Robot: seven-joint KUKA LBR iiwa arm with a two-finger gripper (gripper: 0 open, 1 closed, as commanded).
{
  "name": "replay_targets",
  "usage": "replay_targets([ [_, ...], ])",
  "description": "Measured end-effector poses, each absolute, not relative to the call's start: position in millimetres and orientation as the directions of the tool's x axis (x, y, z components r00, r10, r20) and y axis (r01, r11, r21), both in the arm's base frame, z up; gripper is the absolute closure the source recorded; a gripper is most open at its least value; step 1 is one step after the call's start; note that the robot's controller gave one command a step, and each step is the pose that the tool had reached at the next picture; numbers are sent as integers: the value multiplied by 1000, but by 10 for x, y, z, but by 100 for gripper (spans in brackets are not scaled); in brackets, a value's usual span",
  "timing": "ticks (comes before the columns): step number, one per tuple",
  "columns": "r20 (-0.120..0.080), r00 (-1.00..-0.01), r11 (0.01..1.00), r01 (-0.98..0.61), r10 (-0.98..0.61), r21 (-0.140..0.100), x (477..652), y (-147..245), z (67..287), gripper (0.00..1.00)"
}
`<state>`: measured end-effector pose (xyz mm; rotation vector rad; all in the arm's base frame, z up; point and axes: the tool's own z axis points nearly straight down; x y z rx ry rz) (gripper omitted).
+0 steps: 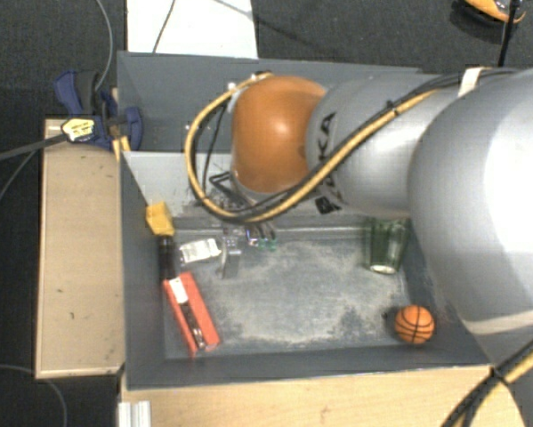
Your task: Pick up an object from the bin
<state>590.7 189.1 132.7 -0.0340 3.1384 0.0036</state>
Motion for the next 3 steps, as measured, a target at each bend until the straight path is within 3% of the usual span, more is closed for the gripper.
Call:
replay_targets([
  [1, -1, -999, 999, -53, -53, 4, 5885, 2469, 1147, 0],
  [2, -5, -998, 998, -65, -65, 2, 5896, 2239, 1147, 0],
  [3, -4, -1000, 1000, 6, 6, 6, 5930, 2131, 796, 0],
])
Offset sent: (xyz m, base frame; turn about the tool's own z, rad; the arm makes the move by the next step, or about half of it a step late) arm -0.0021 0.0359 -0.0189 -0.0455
